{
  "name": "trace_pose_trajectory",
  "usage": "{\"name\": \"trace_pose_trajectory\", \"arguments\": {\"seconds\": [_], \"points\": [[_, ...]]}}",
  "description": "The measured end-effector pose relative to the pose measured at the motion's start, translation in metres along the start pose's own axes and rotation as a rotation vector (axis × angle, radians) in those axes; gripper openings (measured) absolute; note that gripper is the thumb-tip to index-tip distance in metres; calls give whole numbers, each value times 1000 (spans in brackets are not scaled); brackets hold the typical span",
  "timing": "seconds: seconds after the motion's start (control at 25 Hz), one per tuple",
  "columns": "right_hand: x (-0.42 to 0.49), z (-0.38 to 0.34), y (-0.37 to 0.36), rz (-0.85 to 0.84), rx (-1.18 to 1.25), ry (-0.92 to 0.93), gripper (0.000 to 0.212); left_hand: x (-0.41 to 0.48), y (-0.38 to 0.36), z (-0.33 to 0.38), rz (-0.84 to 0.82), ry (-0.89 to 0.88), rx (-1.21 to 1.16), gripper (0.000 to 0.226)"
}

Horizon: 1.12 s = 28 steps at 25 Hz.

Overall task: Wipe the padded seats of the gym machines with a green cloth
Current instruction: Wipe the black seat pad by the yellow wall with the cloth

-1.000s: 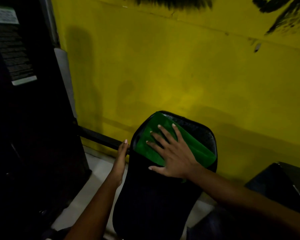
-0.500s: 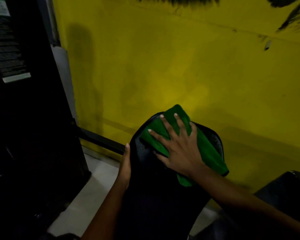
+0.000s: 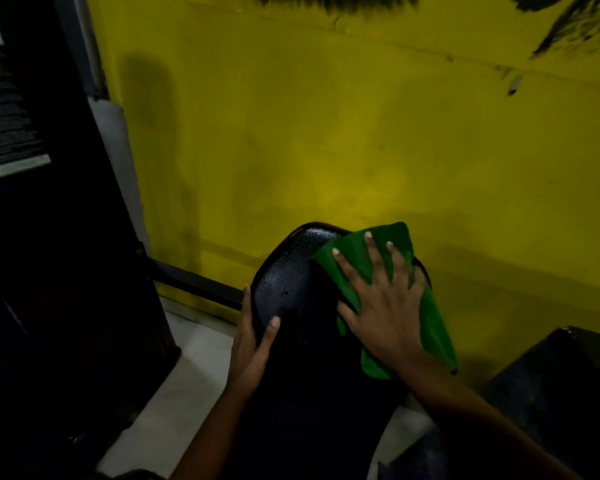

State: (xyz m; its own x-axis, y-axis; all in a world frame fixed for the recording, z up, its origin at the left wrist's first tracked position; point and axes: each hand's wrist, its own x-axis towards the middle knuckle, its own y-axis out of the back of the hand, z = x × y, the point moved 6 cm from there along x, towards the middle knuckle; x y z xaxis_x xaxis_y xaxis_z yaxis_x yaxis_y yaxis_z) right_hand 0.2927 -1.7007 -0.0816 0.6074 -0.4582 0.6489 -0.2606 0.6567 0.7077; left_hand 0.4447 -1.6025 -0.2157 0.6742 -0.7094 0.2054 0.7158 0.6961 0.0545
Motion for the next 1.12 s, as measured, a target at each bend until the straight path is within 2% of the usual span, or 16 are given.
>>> {"name": "trace_pose_trajectory", "arguments": {"seconds": [0.08, 0.16, 0.24, 0.4, 0.56, 0.68, 0.8, 0.88, 0.92, 1.04, 1.12], "points": [[-2, -29, -6, -7, 17, 107, 91, 3, -2, -5, 9, -6, 43, 79], [13, -56, -10, 1, 31, 276, 85, 3, -3, -2, 22, -26, 44, 81], [33, -59, -10, -6, 34, 342, 76, 4, -3, -2, 39, -20, 40, 83], [46, -9, -3, -30, 40, 178, 79, 2, -3, 5, 17, 30, -1, 75], [-15, 37, -2, -25, 48, 45, 86, 2, 0, -1, 2, 19, 23, 78], [-77, 25, -19, -96, 29, 113, 98, 2, -2, -3, -10, 5, 36, 78], [-115, 7, -27, -169, 29, 293, 103, 3, -1, -1, -20, -11, 32, 87], [-97, 12, -18, -143, 24, 398, 100, 3, 0, -1, -28, -10, 27, 94], [-74, 16, -12, -108, 17, 391, 96, 3, 1, -1, -31, -7, 28, 94], [11, 15, 1, -41, 42, 199, 82, 4, -1, -4, -14, -4, 8, 86], [32, -2, 0, -63, 37, 153, 82, 4, -2, -4, -5, -6, -17, 80]]}}
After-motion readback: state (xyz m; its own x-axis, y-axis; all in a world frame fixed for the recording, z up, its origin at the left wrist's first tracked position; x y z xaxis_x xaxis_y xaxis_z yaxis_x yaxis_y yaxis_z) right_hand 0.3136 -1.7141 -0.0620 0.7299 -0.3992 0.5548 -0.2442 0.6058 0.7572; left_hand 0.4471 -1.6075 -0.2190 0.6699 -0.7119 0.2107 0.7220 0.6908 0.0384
